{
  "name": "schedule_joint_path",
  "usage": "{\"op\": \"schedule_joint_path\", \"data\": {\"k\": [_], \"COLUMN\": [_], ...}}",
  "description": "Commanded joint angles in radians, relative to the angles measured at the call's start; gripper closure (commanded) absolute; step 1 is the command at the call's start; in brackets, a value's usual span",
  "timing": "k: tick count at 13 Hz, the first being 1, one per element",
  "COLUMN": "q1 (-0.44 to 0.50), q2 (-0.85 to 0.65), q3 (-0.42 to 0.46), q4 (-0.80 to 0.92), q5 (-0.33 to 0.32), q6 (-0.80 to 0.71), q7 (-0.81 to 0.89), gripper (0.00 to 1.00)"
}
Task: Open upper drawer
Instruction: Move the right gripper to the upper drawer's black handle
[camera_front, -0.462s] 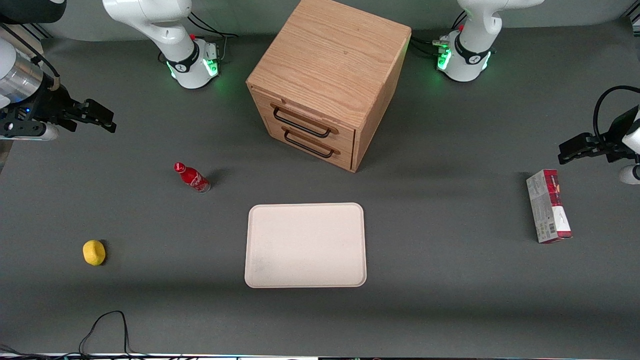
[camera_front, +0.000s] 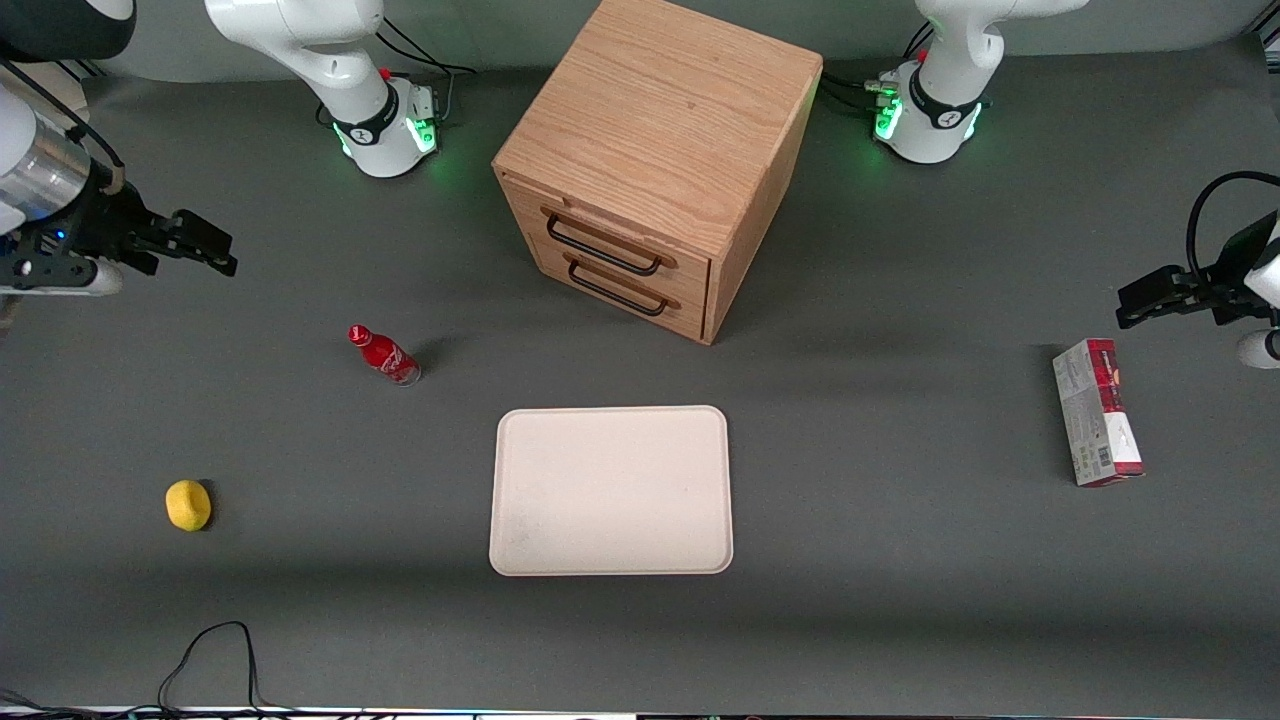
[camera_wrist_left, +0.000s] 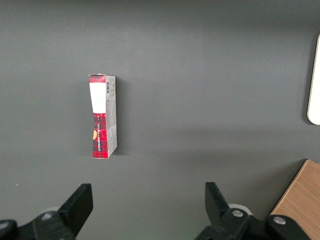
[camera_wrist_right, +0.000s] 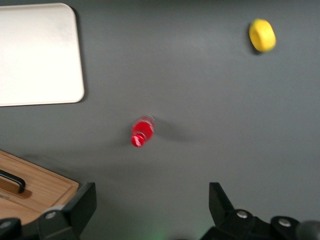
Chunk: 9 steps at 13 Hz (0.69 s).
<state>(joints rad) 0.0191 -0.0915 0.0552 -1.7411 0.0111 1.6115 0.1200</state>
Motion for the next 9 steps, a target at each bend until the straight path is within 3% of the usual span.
{"op": "schedule_joint_path", "data": {"k": [1, 3, 5, 9], "q1": [0.010, 0.010, 0.012, 0.012], "q2": [0.165, 0.219, 0.260, 0.340], "q3": [0.093, 0.193, 0.266, 0.428], "q4": [0.198, 0.236, 0.258, 0.307], "q5": [0.021, 0.020, 0.013, 0.019], "q6": [-0.022, -0.019, -0.018, -0.015], "q7": [0.132, 0.265, 0.260, 0.028], "gripper": [0.00, 0.00, 0.00, 0.00]}}
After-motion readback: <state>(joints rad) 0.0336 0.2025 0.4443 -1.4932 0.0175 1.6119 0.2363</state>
